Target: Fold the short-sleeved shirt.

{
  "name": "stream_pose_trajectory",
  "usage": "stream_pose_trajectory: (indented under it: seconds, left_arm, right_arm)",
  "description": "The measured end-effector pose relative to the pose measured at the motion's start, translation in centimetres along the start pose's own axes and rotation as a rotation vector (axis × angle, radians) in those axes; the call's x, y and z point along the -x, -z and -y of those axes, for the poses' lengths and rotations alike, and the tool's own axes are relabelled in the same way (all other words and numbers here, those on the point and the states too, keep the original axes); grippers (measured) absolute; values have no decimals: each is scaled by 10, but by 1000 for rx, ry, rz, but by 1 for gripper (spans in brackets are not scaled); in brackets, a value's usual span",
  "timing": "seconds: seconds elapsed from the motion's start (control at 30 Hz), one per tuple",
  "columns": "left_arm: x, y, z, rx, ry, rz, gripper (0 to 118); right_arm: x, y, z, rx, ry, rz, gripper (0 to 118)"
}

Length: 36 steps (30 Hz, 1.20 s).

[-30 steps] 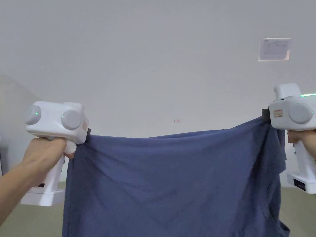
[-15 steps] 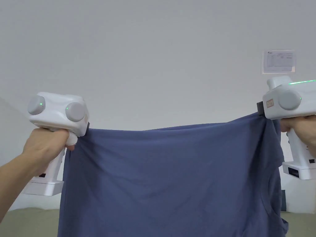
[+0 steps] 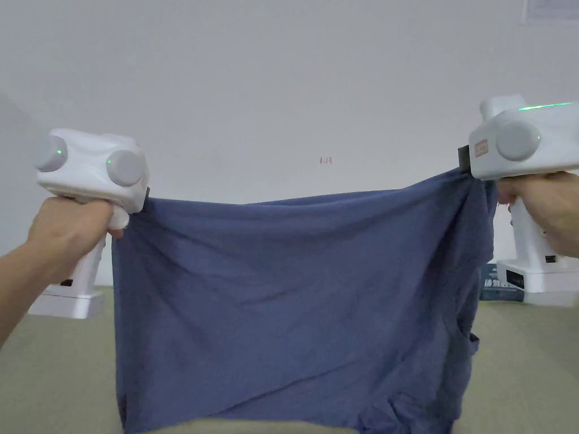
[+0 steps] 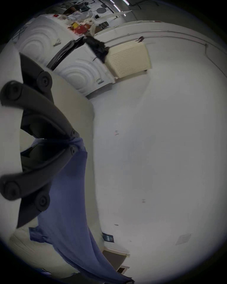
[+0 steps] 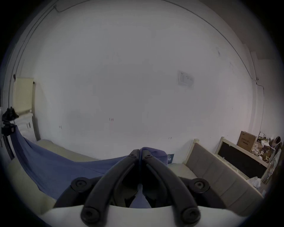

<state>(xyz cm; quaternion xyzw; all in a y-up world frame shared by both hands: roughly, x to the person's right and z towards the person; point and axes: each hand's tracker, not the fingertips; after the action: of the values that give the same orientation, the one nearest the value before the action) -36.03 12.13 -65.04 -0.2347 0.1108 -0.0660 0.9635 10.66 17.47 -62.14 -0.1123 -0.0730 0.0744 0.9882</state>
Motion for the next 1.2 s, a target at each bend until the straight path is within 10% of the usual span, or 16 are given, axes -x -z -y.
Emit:
stream_pose_trajectory:
  seconds: [0.43,1.2]
  left_arm:
    - [2,37,192,179,-1,73,5]
    - [94,-237,446,322,10,257,5]
  right_arm:
    - [15,-14,213,216,52,-79,2]
    - [-44,-374,429,456,93,-233,2]
